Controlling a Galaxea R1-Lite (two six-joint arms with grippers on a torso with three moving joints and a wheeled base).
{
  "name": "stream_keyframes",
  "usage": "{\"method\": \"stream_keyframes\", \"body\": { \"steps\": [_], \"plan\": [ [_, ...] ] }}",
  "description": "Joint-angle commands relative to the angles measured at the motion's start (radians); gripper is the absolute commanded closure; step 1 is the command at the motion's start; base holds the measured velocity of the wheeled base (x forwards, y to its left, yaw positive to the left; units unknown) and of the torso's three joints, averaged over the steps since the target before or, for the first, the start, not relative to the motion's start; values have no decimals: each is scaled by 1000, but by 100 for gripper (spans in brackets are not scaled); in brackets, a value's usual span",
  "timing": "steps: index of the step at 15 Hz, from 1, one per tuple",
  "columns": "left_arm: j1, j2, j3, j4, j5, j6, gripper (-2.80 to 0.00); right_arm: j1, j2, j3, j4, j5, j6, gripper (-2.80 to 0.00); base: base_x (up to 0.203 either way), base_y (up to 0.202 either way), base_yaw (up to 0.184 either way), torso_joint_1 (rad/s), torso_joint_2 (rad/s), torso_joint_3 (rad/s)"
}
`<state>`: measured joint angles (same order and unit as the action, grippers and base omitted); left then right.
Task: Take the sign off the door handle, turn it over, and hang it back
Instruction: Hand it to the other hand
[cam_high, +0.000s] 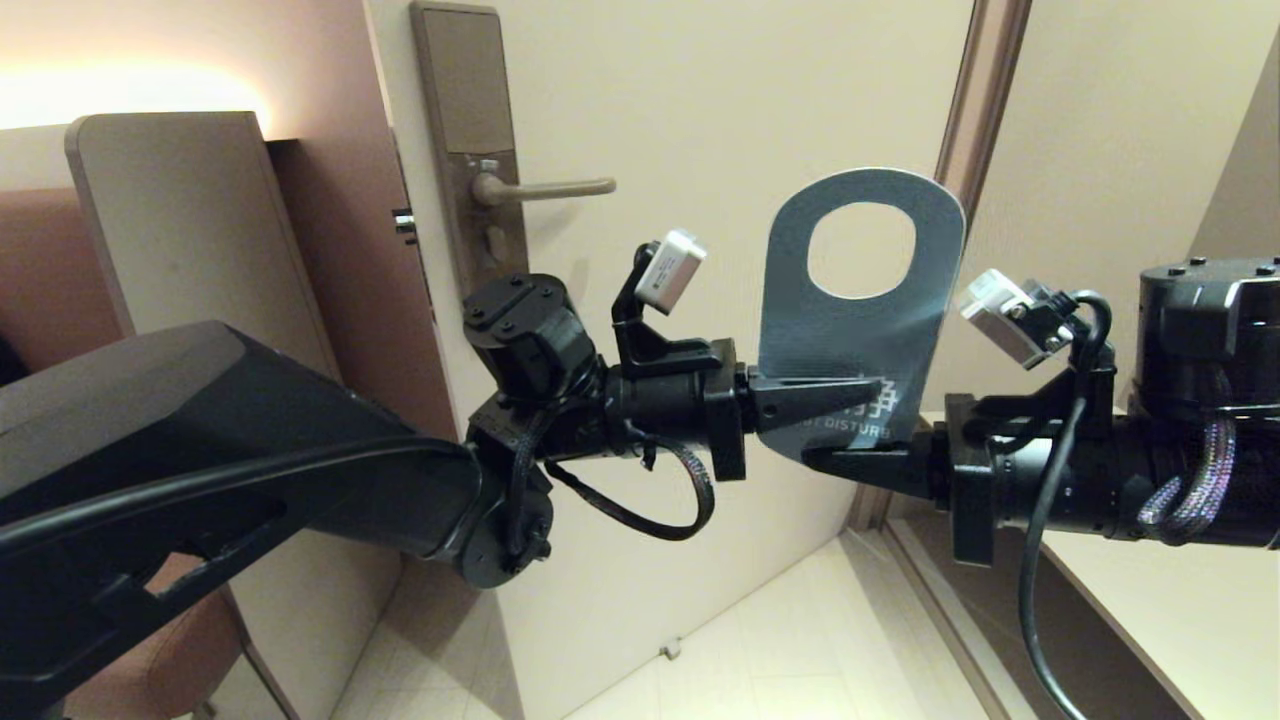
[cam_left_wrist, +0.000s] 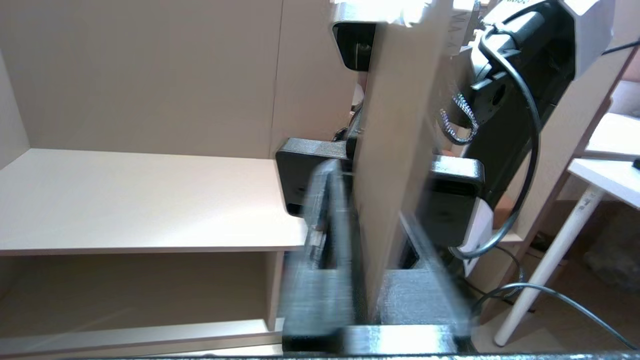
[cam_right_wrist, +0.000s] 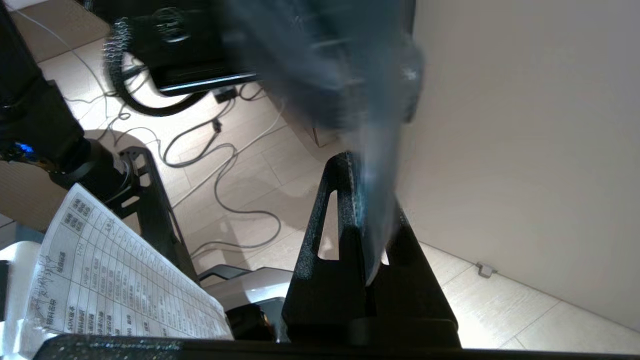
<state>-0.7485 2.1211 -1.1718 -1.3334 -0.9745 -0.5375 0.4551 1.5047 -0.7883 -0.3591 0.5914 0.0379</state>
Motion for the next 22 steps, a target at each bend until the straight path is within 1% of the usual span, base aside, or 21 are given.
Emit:
{"method": "stream_keyframes", "body": {
  "steps": [1, 5, 8, 10, 13, 15, 18, 20, 22],
  "plan": [
    [0, -3, 13, -7, -6, -1, -280, 0, 2, 0, -3, 7, 0, 0, 0, 0, 0, 0, 0, 0],
    [1, -3, 17, -36, -7, -13, -280, 0, 3, 1, -3, 7, 0, 0, 0, 0, 0, 0, 0, 0],
    [15, -8, 50, -41, -9, -11, -280, 0, 5, 1, -3, 7, 0, 0, 0, 0, 0, 0, 0, 0],
    [35, -17, 88, -51, -12, -7, -280, 0, 3, 1, -3, 7, -1, 0, 0, 0, 0, 0, 0, 0],
    [70, -28, 146, -99, -17, -9, -280, 0, 2, 1, -3, 7, -1, 0, 0, 0, 0, 0, 0, 0],
    [92, -36, 172, -101, -16, -7, -280, 0, 2, 1, -3, 7, -1, 0, 0, 0, 0, 0, 0, 0],
    [118, -46, 183, -102, -15, -2, -280, 0, 0, 0, -4, 5, -3, 0, 0, 0, 0, 0, 0, 0],
    [121, -60, 201, -101, -13, 2, -280, 0, -5, 0, -4, 5, -4, 0, 0, 0, 0, 0, 0, 0],
    [126, -74, 236, -101, -13, 30, -280, 0, -8, 1, -4, 5, -4, 0, 0, 0, 0, 0, 0, 0]
  ]
}}
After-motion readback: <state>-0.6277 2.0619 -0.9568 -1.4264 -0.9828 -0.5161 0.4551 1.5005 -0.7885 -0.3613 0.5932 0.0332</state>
